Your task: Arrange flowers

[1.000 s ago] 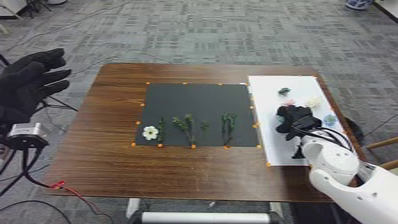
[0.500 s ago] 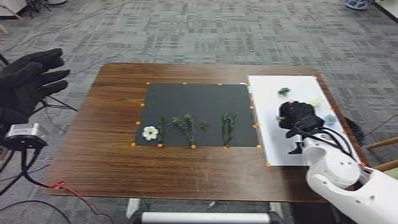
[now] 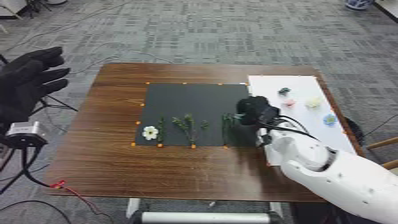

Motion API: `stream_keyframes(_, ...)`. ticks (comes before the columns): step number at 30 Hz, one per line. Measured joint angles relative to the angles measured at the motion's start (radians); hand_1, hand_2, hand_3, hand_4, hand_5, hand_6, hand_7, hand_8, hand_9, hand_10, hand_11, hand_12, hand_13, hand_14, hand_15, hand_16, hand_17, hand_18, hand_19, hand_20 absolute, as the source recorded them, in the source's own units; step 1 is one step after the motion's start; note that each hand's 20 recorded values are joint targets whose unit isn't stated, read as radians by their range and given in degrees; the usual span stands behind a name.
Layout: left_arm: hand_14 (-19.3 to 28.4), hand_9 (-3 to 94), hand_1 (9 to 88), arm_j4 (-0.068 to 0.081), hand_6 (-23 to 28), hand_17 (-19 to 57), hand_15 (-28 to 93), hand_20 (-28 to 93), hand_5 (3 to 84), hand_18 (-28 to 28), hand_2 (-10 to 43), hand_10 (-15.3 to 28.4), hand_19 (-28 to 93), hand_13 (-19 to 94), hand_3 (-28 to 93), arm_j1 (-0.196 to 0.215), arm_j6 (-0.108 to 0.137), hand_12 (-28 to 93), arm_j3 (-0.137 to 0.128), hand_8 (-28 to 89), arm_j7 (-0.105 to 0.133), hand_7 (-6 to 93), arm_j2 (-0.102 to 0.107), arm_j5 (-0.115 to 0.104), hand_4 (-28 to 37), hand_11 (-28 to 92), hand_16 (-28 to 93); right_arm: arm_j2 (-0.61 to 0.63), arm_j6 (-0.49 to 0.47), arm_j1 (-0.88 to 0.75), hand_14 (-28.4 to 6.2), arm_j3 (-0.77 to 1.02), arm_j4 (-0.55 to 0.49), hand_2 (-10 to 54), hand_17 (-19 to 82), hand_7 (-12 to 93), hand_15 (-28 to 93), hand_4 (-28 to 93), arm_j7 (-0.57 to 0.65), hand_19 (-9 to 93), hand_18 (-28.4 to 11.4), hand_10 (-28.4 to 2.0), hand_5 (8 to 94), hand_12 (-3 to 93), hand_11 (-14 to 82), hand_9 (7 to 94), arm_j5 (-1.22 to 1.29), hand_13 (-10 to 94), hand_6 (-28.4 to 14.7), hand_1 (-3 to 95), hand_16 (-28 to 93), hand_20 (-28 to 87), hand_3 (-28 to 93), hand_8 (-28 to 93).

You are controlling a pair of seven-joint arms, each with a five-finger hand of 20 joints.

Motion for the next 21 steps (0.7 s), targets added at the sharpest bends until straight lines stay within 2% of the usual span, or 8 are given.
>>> stream_keyframes(2, 13.9, 16.0, 24.1, 0.007, 2.4, -10.1, 47, 12, 23.7, 20.0, -4.9, 10.8, 39, 9, 69, -0.024, 0.000, 15, 0.021, -12, -0.002, 27.2, 0.009, 0.000, -28.3, 29, -7, -0.054, 0.001, 0.080, -6.2, -0.081, 0.019, -9.5, 39, 41, 71, -28, 0.001, 90, -19.3, -5.2, 77.7, 49.3, 29.8, 84.6, 0.007, 71, 4.3, 50.3, 37, 55, 81, -4)
stream_keyframes(4, 13.8, 16.1, 24.0, 0.009, 2.4, -10.1, 47, 12, 23.7, 20.0, -4.9, 10.8, 39, 9, 69, -0.042, -0.001, 15, 0.031, -12, -0.003, 27.2, 0.019, 0.001, -28.3, 30, -7, -0.106, 0.009, 0.162, -6.2, -0.168, 0.023, -9.5, 39, 41, 71, -28, 0.009, 90, -19.3, -5.2, 77.7, 49.4, 29.5, 84.7, 0.010, 71, 4.2, 50.3, 37, 55, 81, -4)
stream_keyframes(10, 13.9, 16.1, 24.0, 0.008, 2.5, -10.2, 47, 12, 23.8, 20.0, -4.9, 10.9, 39, 9, 69, -0.052, 0.000, 14, 0.029, -12, -0.002, 27.2, 0.038, 0.002, -28.3, 29, -7, -0.259, 0.045, 0.370, -6.0, -0.369, 0.046, -9.5, 39, 38, 71, -28, 0.035, 90, -19.4, -4.4, 77.7, 49.2, 27.2, 85.2, 0.018, 71, 4.1, 48.7, 38, 55, 85, -3)
stream_keyframes(15, 13.9, 16.2, 24.1, 0.007, 2.5, -10.2, 47, 12, 23.8, 20.0, -4.9, 10.9, 39, 9, 69, -0.052, 0.001, 14, 0.027, -12, 0.001, 27.1, 0.046, 0.002, -28.3, 29, -7, -0.393, 0.059, 0.498, -6.1, -0.485, 0.134, -9.5, 39, 38, 70, -28, 0.066, 90, -19.3, -4.4, 77.8, 49.2, 26.7, 85.4, 0.032, 71, 4.3, 48.6, 39, 55, 85, -3)
stream_keyframes(21, 13.9, 16.1, 24.1, 0.016, 2.5, -10.2, 47, 12, 23.9, 20.0, -4.7, 10.9, 39, 9, 69, -0.104, 0.003, 15, 0.074, -12, 0.003, 27.1, 0.074, 0.011, -28.3, 29, -7, -0.522, 0.061, 0.562, -6.1, -0.529, 0.263, -9.5, 38, 37, 70, -28, 0.087, 90, -19.5, -4.6, 78.5, 49.2, 26.4, 86.0, 0.046, 70, 4.6, 48.8, 39, 55, 84, -4)
